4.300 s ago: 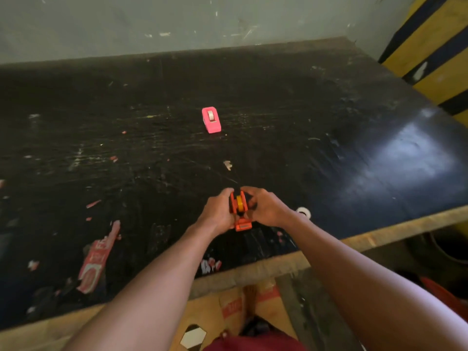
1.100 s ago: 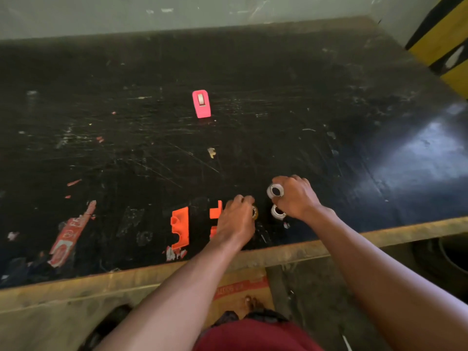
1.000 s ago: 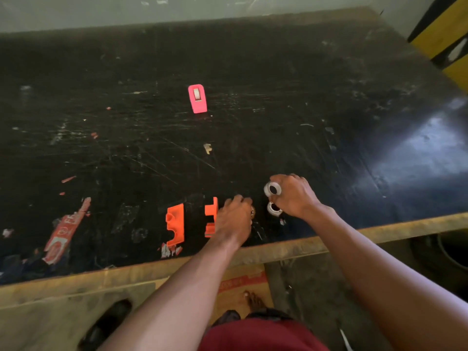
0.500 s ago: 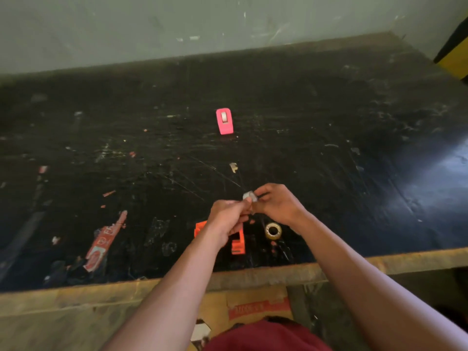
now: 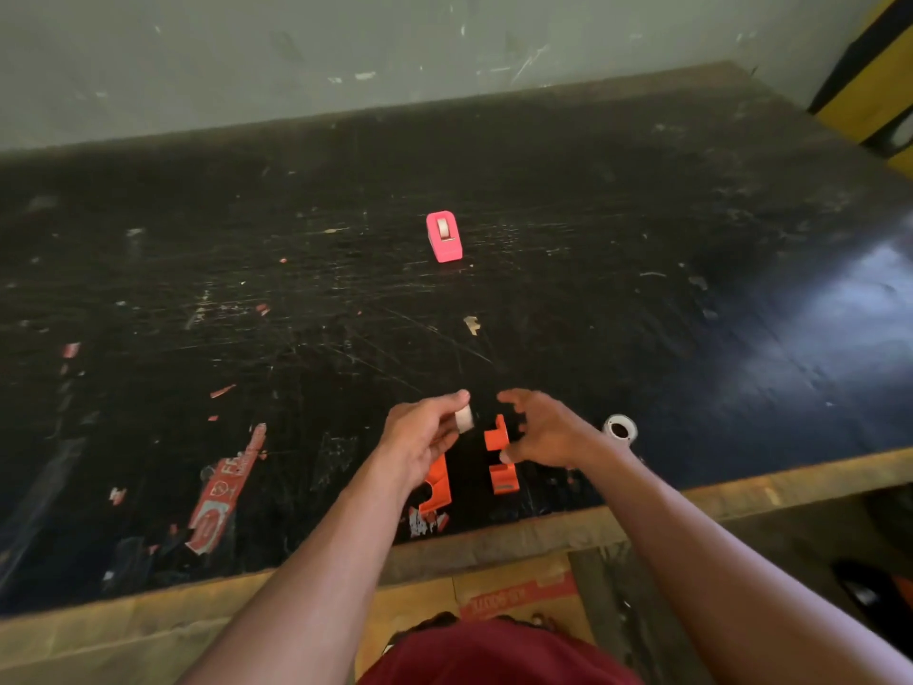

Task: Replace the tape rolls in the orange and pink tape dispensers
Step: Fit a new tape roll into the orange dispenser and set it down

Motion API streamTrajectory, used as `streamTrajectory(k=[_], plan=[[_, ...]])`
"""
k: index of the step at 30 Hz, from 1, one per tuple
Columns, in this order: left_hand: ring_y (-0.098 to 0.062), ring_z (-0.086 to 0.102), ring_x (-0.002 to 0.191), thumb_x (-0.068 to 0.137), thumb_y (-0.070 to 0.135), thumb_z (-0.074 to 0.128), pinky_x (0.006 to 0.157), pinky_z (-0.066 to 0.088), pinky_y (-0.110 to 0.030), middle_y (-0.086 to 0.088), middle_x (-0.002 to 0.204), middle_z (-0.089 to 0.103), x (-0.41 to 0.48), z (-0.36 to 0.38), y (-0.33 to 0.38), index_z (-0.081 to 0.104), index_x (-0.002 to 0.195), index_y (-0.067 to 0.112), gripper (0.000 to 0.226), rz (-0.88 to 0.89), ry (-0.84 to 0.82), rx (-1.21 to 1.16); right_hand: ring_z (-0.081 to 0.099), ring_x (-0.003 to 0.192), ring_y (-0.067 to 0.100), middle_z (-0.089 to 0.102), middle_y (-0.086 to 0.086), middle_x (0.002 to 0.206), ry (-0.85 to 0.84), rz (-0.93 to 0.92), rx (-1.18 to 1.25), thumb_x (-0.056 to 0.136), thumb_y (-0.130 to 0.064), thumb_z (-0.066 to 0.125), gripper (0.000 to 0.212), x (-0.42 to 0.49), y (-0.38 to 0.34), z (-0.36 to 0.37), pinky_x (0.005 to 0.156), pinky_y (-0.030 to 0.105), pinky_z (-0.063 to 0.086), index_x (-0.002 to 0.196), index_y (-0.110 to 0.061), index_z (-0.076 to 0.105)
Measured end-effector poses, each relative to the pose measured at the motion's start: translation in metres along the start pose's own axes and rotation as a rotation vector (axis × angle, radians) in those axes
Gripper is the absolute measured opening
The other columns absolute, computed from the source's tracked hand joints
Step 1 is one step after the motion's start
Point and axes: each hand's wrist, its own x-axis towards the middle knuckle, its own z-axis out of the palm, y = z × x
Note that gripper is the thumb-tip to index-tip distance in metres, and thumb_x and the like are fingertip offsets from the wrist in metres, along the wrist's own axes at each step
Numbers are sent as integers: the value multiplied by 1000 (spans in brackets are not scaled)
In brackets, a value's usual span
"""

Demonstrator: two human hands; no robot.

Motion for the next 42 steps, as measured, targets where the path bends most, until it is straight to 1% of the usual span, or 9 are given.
streamTrajectory(k=[6, 11, 16, 20, 23, 28, 34, 38, 42], plan=[[-27, 72, 102, 84, 16, 81, 78, 59, -33, -17, 108, 76, -5, -1, 0, 71, 106, 5, 26, -32, -113, -63, 53, 129, 25, 56, 10, 137, 57, -18, -102, 75, -23, 81, 79, 0, 4, 16, 107, 39, 44, 145, -23, 43], [-32, 72, 105, 89, 17, 77, 72, 58, -33, -22, 111, 73, -5, -5, 5, 69, 105, 3, 23, -29, -137, -59, 68, 88, 17, 68, 2, 98, 150, 14, 110, 73, -19, 79, 53, -3, 3, 5, 83, 37, 58, 120, -19, 56], [-30, 74, 98, 88, 22, 77, 73, 58, -32, -22, 107, 75, -4, -11, 11, 68, 112, 3, 32, -2, -154, -29, 69, 97, 22, 67, 6, 107, 154, -66, 362, 74, -9, 79, 61, -8, -5, -7, 85, 45, 59, 127, -17, 49], [-26, 74, 90, 92, 24, 73, 73, 57, -32, -16, 100, 76, -6, -9, 15, 66, 113, 11, 26, 44, -182, 13, 69, 83, 14, 69, 5, 101, 159, -179, 406, 82, -6, 75, 63, -15, -21, -16, 64, 20, 53, 137, -18, 47], [-23, 75, 87, 96, 25, 68, 74, 58, -31, -14, 94, 78, -10, -5, 22, 69, 109, 10, 20, 69, -223, 27, 72, 89, 21, 71, 16, 108, 125, -251, 400, 86, -4, 71, 68, -21, -28, -18, 55, 11, 48, 146, -18, 41], [-21, 75, 85, 96, 27, 67, 71, 58, -29, -11, 92, 78, -17, 0, 35, 71, 118, 7, 30, 109, -248, 73, 73, 98, 26, 72, 18, 110, 49, -301, 406, 89, -4, 68, 70, -26, -31, -20, 75, 22, 59, 150, -20, 38], [-25, 74, 98, 101, 28, 60, 81, 60, -35, -16, 105, 78, -26, 1, 41, 71, 119, 10, 28, 116, -217, 117, 68, 76, 2, 70, 8, 105, -6, -248, 477, 93, 0, 61, 68, -29, -31, -23, 54, 8, 48, 151, -22, 33], [-21, 67, 105, 99, 30, 62, 93, 58, -40, -9, 127, 66, -19, 0, 33, 60, 136, 20, 39, 263, 142, 676, 70, 68, 0, 70, 8, 101, -10, -197, 557, 93, 4, 59, 69, -27, -25, -18, 53, 9, 49, 152, -20, 32], [-32, 62, 122, 77, 50, 82, 96, 58, -43, -17, 145, 49, -12, -4, -2, 31, 152, 14, 97, 30, 243, 1244, 73, 87, 11, 71, 4, 103, -38, -170, 609, 92, 2, 60, 71, -23, -20, -15, 69, 20, 58, 152, -22, 30]])
